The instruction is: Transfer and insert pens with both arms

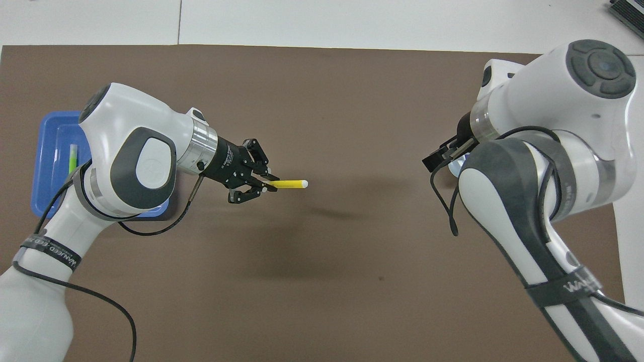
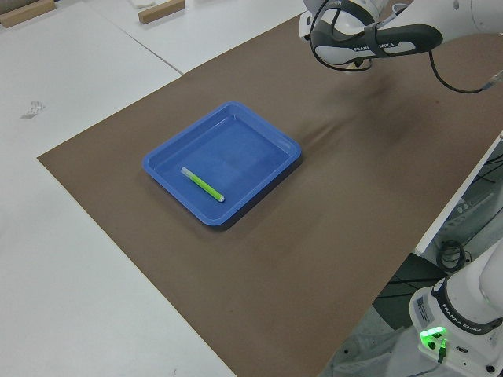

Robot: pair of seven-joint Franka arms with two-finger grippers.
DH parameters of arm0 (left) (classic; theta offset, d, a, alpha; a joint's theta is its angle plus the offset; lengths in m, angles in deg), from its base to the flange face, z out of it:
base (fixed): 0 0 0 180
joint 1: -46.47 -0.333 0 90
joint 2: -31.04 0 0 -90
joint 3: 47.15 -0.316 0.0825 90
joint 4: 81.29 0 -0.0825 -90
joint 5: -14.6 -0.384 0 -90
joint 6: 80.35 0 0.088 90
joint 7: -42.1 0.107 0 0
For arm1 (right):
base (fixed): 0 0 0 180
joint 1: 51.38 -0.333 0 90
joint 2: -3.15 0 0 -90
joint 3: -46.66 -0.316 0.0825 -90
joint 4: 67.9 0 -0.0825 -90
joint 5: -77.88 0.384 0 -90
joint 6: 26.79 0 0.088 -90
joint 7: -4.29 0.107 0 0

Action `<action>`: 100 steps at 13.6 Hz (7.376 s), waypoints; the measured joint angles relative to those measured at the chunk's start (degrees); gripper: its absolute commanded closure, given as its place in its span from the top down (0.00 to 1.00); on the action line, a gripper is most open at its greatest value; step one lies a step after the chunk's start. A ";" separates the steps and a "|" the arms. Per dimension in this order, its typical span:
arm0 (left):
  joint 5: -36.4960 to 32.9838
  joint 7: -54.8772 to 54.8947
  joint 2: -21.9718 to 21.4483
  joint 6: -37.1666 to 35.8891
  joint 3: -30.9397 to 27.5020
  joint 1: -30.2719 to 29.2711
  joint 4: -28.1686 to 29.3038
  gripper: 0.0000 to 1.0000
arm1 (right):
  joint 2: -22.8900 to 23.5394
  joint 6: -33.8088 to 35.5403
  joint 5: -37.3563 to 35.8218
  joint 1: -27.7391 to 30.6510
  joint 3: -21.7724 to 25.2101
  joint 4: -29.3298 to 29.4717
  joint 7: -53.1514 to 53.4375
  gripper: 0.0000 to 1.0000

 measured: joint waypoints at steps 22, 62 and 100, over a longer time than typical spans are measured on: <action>4.50 -8.24 -0.30 8.58 0.08 3.65 -0.05 0.00 | 2.64 -22.67 22.50 -12.40 -0.49 -5.37 56.41 0.70; 2.91 9.29 -6.16 10.57 -1.98 4.30 12.39 1.00 | -1.17 -5.68 2.76 -2.84 0.61 -2.41 28.59 0.00; -44.29 86.57 9.34 13.56 -2.18 -26.87 -3.95 0.92 | -7.73 -4.45 -8.14 8.46 -1.97 -7.82 3.81 1.00</action>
